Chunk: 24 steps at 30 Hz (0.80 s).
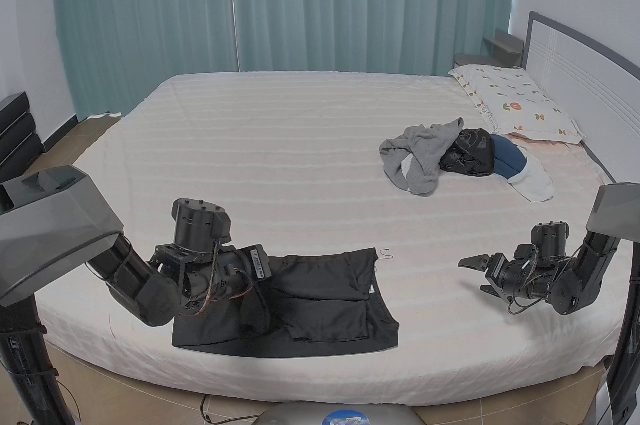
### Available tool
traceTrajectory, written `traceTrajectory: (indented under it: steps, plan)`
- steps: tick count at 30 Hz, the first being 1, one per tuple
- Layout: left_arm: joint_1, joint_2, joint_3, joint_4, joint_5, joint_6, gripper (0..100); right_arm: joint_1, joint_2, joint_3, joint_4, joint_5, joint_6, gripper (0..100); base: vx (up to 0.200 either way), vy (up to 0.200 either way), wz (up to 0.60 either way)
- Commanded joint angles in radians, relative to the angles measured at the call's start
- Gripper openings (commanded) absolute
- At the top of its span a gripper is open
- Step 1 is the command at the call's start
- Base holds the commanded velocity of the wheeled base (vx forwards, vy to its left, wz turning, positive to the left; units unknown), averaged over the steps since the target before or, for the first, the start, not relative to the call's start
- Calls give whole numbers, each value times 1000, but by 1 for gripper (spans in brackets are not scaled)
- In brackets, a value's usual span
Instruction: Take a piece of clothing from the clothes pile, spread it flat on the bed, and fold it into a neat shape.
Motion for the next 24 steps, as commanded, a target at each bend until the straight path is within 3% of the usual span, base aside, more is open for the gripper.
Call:
traceTrajectory:
  steps: [1,6,10,16,17,24]
  plan:
    - [-52,14,-126,89,1,-12,0,2,-2,-1,0,1,0,100,0,-200,0]
    - [-79,65,-227,157,4,-13,0,2,-1,-1,0,1,0,100,0,-80,0]
    - [-118,137,-327,212,67,-29,0,6,-2,-1,0,1,0,100,0,0,0]
    - [-152,186,-370,241,85,-62,0,8,1,-1,0,1,0,100,0,0,0]
    - [-152,186,-370,241,85,-62,100,8,1,-1,0,1,0,100,0,0,0]
    - [-175,172,-391,278,85,-113,100,11,-2,1,0,1,0,100,0,0,0]
